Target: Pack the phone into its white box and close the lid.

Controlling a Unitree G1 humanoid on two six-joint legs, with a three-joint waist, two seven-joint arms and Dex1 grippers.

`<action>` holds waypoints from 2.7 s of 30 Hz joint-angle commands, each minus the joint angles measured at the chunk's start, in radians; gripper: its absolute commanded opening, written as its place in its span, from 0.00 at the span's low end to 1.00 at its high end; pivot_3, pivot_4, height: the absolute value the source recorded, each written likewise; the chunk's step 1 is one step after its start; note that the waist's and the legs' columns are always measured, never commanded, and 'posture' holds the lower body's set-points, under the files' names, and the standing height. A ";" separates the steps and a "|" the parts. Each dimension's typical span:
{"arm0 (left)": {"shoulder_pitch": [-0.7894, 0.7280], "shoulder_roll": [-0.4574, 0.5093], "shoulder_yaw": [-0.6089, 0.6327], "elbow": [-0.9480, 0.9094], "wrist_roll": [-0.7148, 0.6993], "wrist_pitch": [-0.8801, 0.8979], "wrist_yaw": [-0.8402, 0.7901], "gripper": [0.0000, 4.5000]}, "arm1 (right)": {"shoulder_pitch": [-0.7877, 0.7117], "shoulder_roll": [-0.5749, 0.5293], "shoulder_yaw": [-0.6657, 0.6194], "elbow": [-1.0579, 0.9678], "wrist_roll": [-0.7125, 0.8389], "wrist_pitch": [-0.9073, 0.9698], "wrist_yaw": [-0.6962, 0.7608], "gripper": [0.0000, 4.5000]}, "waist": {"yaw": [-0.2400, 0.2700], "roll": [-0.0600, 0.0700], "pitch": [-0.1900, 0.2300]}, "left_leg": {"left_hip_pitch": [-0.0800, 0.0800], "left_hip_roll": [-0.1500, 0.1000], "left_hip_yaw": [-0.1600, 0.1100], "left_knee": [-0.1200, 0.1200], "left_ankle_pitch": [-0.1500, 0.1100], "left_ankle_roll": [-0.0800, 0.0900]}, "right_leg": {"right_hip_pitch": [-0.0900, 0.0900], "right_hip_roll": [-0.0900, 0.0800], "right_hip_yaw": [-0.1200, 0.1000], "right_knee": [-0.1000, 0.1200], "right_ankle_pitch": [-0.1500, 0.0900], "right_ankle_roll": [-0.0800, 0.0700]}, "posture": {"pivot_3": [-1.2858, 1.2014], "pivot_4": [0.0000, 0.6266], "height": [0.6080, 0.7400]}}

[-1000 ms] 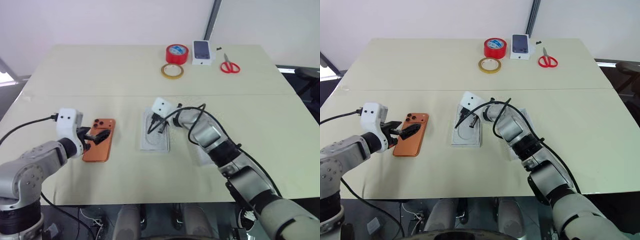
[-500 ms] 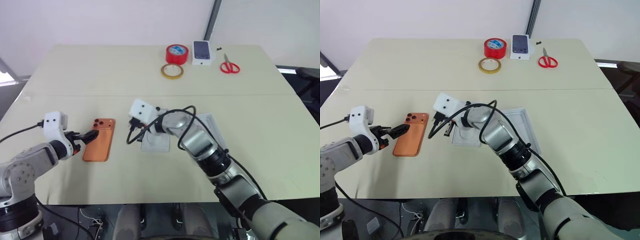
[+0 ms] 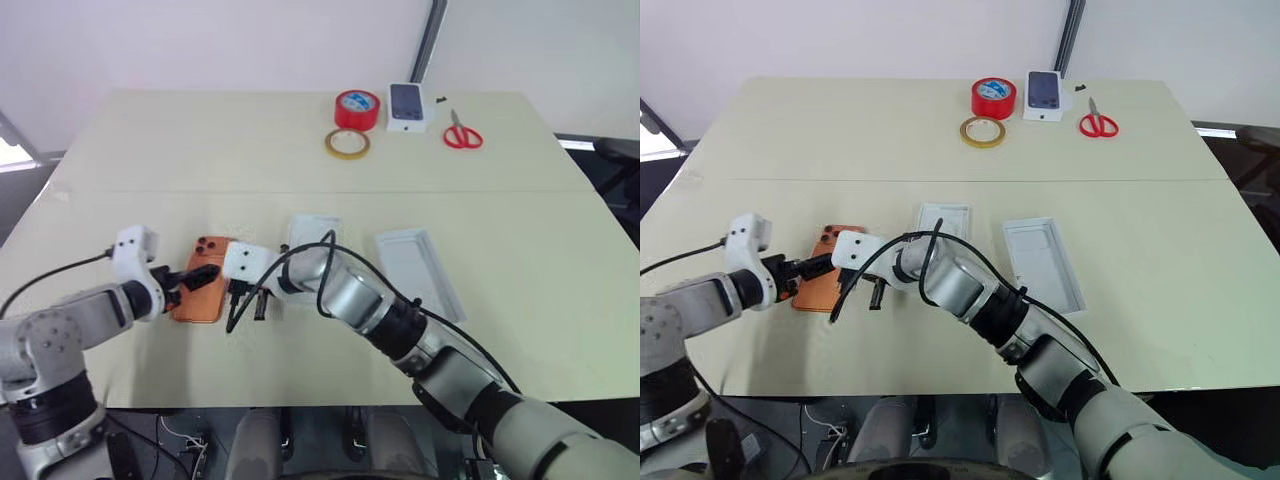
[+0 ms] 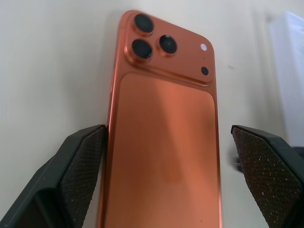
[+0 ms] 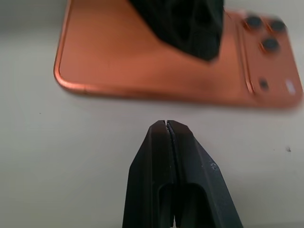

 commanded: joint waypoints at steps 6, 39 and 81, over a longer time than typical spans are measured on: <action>0.027 -0.156 -0.042 -0.028 -0.100 0.066 0.022 0.99 | -0.008 -0.028 -0.009 -0.029 -0.026 -0.044 0.015 0.00 | 0.001 0.002 -0.003 | 0.001 -0.001 0.000 -0.001 0.000 0.000 | 0.000 -0.002 0.000 -0.001 0.000 0.000 | 0.52 0.24 1.00; -0.030 -0.168 0.245 0.125 -0.452 0.066 0.350 0.31 | 0.035 -0.150 -0.090 -0.302 0.002 0.050 0.072 0.00 | -0.007 0.000 -0.002 | -0.004 0.000 -0.002 -0.003 0.000 0.000 | -0.001 -0.001 0.000 -0.003 0.000 -0.001 | 0.52 0.24 1.00; -0.154 -0.112 -0.468 0.337 -0.967 -0.597 0.653 0.01 | 0.436 -0.692 -0.596 -0.580 0.368 -0.027 0.162 0.00 | 0.003 -0.002 0.001 | -0.014 0.001 -0.002 0.004 0.001 0.007 | 0.000 0.007 -0.002 -0.013 0.002 -0.003 | 0.52 0.24 1.00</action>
